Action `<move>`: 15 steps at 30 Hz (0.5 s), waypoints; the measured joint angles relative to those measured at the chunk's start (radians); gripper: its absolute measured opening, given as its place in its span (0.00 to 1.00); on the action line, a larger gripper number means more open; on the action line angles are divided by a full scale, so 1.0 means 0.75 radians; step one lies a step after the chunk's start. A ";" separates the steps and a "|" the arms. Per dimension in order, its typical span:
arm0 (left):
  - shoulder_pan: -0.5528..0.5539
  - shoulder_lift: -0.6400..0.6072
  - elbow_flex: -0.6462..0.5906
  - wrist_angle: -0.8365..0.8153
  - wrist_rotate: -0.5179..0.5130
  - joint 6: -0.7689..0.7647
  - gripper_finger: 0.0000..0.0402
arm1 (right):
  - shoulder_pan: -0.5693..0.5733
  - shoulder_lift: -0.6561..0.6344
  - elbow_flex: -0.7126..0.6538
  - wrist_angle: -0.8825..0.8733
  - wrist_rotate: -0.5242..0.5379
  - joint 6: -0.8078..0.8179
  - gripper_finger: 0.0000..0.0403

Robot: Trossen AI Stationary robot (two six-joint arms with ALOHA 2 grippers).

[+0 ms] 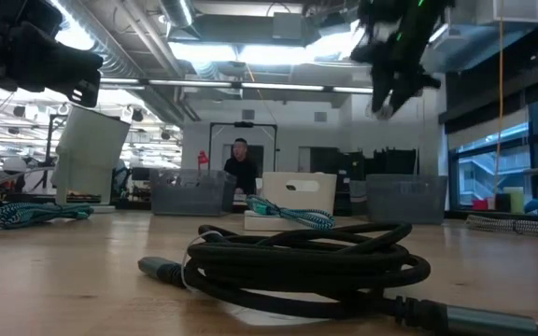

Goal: Pick and place items into bin
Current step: Put the white charger adapter into the right black bin

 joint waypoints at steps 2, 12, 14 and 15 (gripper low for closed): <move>0.000 0.000 0.000 0.000 0.000 0.000 0.02 | -0.069 0.082 -0.001 -0.007 -0.051 -0.066 0.36; 0.000 0.000 0.000 0.000 -0.001 0.000 0.02 | -0.206 0.460 -0.045 0.015 -0.140 -0.325 0.36; 0.000 0.000 0.000 0.000 -0.001 0.000 0.02 | -0.211 0.508 -0.045 0.027 -0.142 -0.353 0.36; 0.000 0.000 0.000 0.000 -0.001 0.000 0.02 | -0.213 0.528 -0.045 0.029 -0.143 -0.366 0.36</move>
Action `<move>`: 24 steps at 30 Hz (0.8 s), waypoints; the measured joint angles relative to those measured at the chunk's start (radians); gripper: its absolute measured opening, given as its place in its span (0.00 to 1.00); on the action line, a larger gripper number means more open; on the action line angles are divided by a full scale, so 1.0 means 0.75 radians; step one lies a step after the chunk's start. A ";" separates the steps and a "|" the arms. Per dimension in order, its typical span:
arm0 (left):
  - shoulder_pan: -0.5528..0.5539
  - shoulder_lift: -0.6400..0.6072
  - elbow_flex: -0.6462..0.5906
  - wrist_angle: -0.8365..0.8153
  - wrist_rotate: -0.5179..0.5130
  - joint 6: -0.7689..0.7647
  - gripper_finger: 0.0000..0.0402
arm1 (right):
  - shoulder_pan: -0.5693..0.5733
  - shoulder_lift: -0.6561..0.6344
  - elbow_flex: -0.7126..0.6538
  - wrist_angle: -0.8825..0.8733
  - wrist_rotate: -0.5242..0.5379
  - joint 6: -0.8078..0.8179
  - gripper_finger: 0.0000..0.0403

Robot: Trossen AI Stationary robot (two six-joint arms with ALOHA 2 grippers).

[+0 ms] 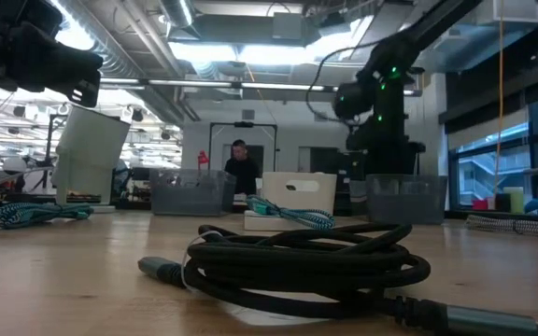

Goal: Pick and place items into bin
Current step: Put the white charger adapter into the right black bin

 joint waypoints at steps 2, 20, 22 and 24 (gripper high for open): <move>0.000 0.000 0.000 0.000 0.000 0.000 0.02 | -0.002 0.031 -0.001 -0.001 0.000 -0.034 0.36; 0.000 0.000 0.000 0.000 -0.016 0.050 0.02 | -0.002 0.051 -0.001 0.000 -0.024 -0.072 0.41; 0.000 0.000 0.000 0.000 -0.041 0.102 0.02 | -0.002 0.051 -0.001 -0.005 -0.029 -0.054 0.41; 0.000 0.000 0.000 0.001 -0.051 0.126 0.02 | -0.002 0.051 -0.001 -0.005 -0.033 -0.045 0.42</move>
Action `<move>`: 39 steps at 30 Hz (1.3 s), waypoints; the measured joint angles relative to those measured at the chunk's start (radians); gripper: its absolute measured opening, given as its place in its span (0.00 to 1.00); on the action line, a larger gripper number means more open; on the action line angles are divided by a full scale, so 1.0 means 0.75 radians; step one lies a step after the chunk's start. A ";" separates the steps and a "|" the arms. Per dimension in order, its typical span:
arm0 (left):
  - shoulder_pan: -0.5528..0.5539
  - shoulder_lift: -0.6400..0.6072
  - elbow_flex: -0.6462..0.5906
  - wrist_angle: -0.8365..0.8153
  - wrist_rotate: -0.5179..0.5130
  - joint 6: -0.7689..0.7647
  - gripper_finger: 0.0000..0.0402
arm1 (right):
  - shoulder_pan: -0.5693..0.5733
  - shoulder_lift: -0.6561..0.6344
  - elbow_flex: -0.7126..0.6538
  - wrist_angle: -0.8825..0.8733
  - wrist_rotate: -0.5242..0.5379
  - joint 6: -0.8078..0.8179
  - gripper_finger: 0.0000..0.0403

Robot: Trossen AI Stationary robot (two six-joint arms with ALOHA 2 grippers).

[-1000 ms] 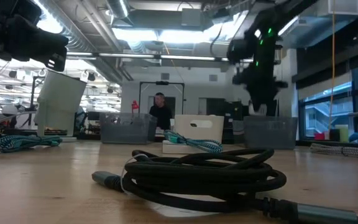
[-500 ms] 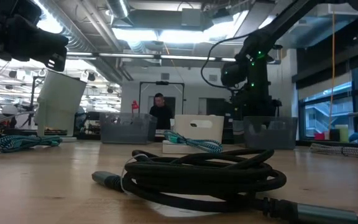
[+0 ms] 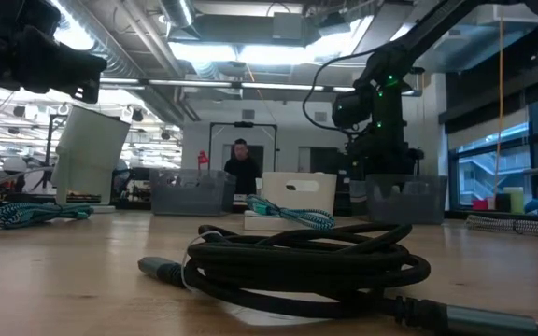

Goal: Pick and place items into bin
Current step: Put the white charger adapter into the right black bin, then put the left blue charger cable into the left black bin

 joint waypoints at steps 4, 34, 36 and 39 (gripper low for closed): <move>0.000 0.000 0.000 0.000 0.000 -0.070 0.02 | 0.000 0.000 0.000 0.000 -0.001 0.061 0.47; 0.000 0.000 0.000 0.017 -0.399 -0.220 0.02 | 0.372 -0.961 -0.078 0.041 0.251 0.551 0.13; 0.000 0.000 0.000 0.023 -0.459 -0.220 0.02 | 0.505 -1.029 -0.165 0.136 0.302 0.625 0.05; 0.000 0.005 0.000 0.031 -0.544 -0.219 0.02 | 0.699 -1.107 -0.321 0.294 0.404 0.717 0.02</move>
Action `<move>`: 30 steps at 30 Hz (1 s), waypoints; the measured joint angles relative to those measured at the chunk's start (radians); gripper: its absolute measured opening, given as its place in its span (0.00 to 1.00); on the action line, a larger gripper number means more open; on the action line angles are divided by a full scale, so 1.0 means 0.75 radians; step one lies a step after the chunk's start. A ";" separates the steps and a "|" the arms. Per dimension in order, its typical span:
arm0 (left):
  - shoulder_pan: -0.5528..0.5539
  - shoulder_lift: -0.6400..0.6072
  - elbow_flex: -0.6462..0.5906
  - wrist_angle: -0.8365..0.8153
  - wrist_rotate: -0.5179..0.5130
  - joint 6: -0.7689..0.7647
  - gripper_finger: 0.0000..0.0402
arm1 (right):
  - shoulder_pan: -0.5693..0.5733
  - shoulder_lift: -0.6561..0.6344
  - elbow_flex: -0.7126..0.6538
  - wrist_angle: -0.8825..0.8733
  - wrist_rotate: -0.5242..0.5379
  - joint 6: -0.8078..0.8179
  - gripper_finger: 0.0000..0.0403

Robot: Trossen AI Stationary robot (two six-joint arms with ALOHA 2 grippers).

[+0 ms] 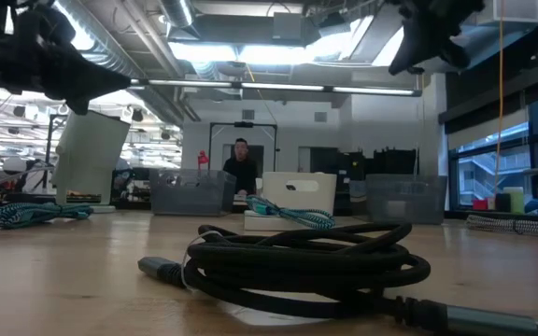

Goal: Pick and place items into bin
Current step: Put the left blue charger cable into the left black bin

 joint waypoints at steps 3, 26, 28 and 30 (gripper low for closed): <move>-0.001 0.030 0.019 -0.008 -0.053 0.019 0.02 | 0.171 -0.030 -0.156 0.177 0.099 0.042 0.02; 0.000 1.407 1.003 -0.292 -0.423 -0.066 0.02 | 0.783 -0.021 -0.712 0.706 0.203 -0.033 0.00; 0.002 1.494 1.123 -0.463 -0.438 -0.170 0.02 | 0.799 -0.022 -0.732 0.684 0.204 -0.055 0.00; 0.012 1.574 1.241 -0.654 -0.433 -0.315 0.02 | 0.813 -0.034 -0.767 0.678 0.203 -0.061 0.00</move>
